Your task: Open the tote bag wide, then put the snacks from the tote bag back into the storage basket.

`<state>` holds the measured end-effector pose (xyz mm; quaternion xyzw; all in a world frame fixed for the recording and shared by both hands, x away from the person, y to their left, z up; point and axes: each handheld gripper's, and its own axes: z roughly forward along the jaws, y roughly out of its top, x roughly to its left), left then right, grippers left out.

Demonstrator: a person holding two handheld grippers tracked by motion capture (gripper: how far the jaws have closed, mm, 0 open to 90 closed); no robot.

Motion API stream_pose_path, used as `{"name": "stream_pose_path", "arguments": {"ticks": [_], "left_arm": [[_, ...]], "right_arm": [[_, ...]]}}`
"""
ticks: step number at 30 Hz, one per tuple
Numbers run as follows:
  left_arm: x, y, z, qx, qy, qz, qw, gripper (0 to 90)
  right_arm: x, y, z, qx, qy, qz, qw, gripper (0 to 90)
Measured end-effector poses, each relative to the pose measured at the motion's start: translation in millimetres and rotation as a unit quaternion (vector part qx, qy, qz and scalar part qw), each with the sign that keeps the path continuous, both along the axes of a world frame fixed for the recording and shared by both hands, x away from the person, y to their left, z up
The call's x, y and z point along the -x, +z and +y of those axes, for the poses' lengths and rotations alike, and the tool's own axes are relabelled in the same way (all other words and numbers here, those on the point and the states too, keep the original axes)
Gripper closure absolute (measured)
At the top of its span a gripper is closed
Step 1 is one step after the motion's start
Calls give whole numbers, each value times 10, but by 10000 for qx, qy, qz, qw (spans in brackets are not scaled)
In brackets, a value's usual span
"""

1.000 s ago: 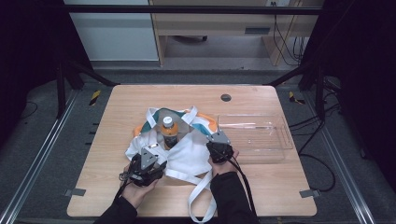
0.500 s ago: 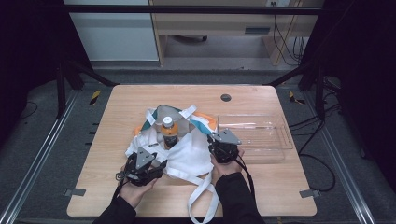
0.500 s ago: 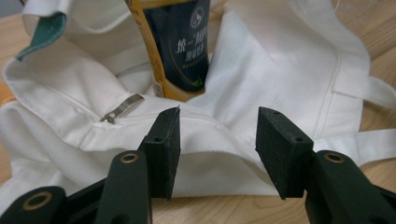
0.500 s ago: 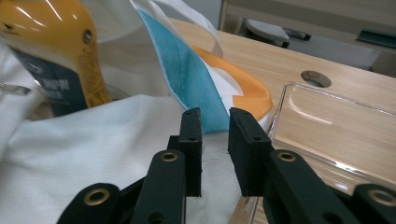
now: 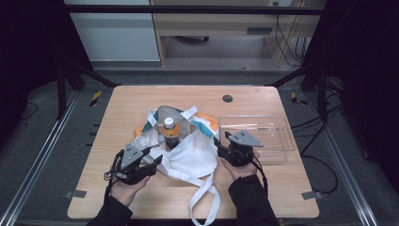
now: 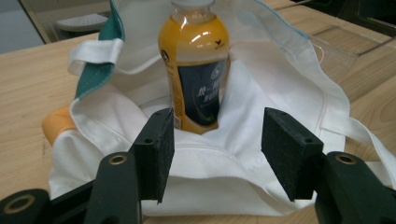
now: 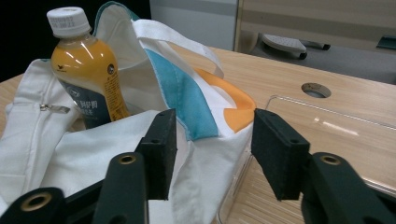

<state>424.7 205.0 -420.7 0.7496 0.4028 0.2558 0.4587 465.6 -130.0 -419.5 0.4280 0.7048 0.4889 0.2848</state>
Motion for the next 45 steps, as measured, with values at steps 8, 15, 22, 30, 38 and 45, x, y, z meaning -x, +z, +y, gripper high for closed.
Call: {"name": "stream_pose_path", "arguments": {"ticks": [8, 15, 22, 30, 38, 45], "left_arm": [[-53, 94, 48, 119, 2, -3, 9999, 399], [-129, 233, 115, 343, 92, -95, 9993, 395], [-224, 350, 148, 507, 127, -193, 9984, 392], [-342, 434, 148, 574, 136, -261, 9979, 389], [-414, 448, 76, 553, 101, -256, 9981, 391], [-472, 455, 2, 565, 56, -287, 9980, 394]], "right_arm": [[85, 10, -169, -5, 138, 89, 9999, 362], [235, -49, -320, 55, 330, 146, 9993, 315], [331, -111, -422, 128, 430, 108, 9989, 279], [460, -110, -506, 165, 537, 63, 9984, 239], [566, -142, -621, 136, 533, 146, 9984, 225], [593, -180, -705, 140, 506, 216, 9984, 216]]}}
